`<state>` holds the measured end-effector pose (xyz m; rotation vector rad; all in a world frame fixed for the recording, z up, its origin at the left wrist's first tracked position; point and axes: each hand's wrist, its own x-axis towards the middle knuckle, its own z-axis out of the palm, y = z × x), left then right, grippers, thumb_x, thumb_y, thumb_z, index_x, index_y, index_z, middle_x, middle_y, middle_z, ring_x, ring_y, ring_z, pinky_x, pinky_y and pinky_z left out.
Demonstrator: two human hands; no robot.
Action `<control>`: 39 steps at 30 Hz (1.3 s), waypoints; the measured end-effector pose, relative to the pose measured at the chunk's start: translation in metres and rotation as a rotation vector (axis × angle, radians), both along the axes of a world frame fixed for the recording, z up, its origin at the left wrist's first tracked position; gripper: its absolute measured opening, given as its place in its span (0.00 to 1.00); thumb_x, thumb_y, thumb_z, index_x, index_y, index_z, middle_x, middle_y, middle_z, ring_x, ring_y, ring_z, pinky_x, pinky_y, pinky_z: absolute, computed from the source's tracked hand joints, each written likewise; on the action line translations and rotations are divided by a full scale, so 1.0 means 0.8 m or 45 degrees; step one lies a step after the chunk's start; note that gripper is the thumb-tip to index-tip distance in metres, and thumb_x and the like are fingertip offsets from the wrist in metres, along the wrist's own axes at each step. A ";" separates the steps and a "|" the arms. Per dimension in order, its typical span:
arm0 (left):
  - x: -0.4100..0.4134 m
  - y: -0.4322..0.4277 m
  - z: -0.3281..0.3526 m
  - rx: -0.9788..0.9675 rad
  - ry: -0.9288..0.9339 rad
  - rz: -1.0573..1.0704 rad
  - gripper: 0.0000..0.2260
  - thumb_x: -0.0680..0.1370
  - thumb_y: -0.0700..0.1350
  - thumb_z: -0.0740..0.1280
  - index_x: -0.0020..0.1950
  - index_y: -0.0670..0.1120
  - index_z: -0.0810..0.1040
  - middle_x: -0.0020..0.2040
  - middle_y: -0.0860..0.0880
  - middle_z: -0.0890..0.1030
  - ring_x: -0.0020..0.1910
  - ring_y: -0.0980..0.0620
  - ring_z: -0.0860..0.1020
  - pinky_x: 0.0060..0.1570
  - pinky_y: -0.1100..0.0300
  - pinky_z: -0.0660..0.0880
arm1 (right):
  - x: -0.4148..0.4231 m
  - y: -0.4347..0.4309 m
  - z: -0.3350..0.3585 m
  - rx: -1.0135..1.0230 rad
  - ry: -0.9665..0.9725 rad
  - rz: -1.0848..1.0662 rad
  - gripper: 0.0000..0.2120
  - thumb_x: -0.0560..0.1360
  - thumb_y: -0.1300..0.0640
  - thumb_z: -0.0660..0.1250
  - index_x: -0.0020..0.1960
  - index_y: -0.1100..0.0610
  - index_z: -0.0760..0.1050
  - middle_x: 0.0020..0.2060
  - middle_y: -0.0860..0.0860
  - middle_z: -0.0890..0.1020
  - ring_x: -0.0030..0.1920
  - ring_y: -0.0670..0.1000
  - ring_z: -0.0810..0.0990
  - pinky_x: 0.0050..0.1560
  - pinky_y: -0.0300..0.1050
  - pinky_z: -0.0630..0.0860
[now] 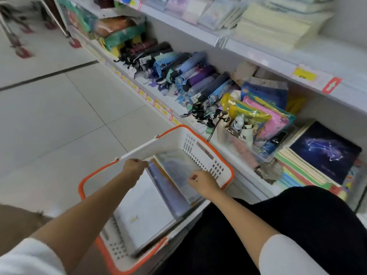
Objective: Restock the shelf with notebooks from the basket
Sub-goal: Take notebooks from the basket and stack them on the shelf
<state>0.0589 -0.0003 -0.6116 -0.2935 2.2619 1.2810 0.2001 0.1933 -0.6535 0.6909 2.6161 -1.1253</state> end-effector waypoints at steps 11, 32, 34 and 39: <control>0.057 -0.103 -0.124 -0.291 -0.484 0.052 0.17 0.77 0.42 0.67 0.61 0.34 0.72 0.58 0.38 0.75 0.55 0.39 0.76 0.50 0.53 0.74 | -0.027 -0.038 -0.029 -0.102 -0.163 0.088 0.10 0.76 0.53 0.66 0.48 0.61 0.75 0.47 0.57 0.82 0.47 0.56 0.81 0.43 0.47 0.75; 0.060 -0.113 -0.131 0.436 -0.358 0.521 0.15 0.75 0.32 0.68 0.59 0.42 0.75 0.56 0.40 0.80 0.49 0.39 0.79 0.50 0.43 0.77 | -0.025 -0.013 -0.064 0.053 -0.438 0.259 0.24 0.78 0.55 0.64 0.71 0.61 0.66 0.64 0.57 0.75 0.62 0.56 0.74 0.61 0.49 0.73; 0.057 -0.113 -0.126 0.496 -0.357 0.526 0.16 0.76 0.32 0.66 0.62 0.43 0.74 0.58 0.39 0.80 0.53 0.38 0.79 0.50 0.43 0.77 | -0.032 -0.012 -0.056 0.132 -0.397 0.279 0.11 0.77 0.57 0.62 0.57 0.61 0.74 0.48 0.55 0.78 0.48 0.56 0.78 0.44 0.46 0.74; 0.058 -0.092 -0.110 0.725 -0.417 0.465 0.16 0.81 0.48 0.61 0.69 0.48 0.71 0.61 0.42 0.79 0.58 0.39 0.78 0.58 0.40 0.74 | -0.051 -0.043 -0.003 0.112 -0.234 0.328 0.11 0.76 0.60 0.59 0.36 0.57 0.60 0.31 0.52 0.66 0.31 0.50 0.66 0.31 0.44 0.60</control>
